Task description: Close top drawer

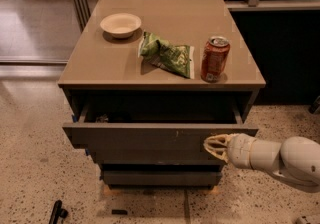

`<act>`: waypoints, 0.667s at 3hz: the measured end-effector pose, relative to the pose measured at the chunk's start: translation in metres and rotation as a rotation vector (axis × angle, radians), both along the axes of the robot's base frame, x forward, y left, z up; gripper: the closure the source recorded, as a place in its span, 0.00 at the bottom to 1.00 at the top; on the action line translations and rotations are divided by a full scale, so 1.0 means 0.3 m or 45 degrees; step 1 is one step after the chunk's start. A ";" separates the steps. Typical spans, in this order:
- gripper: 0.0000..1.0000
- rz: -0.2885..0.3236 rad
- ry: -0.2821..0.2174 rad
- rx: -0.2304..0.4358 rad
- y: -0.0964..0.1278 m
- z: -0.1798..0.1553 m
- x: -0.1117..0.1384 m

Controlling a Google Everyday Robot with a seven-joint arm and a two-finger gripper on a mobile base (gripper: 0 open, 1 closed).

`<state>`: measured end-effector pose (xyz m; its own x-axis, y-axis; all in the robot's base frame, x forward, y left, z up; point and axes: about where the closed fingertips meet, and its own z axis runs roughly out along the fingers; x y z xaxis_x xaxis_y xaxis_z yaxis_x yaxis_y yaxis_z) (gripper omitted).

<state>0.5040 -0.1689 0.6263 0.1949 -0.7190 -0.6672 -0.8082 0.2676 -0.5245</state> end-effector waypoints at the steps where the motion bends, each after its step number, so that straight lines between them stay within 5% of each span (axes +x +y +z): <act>1: 1.00 -0.022 -0.012 -0.016 -0.011 -0.008 0.077; 2: 1.00 -0.026 -0.017 -0.034 -0.003 -0.014 0.145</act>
Offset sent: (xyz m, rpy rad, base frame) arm 0.0684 -0.0008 -0.0057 -0.0455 -0.0183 -0.0295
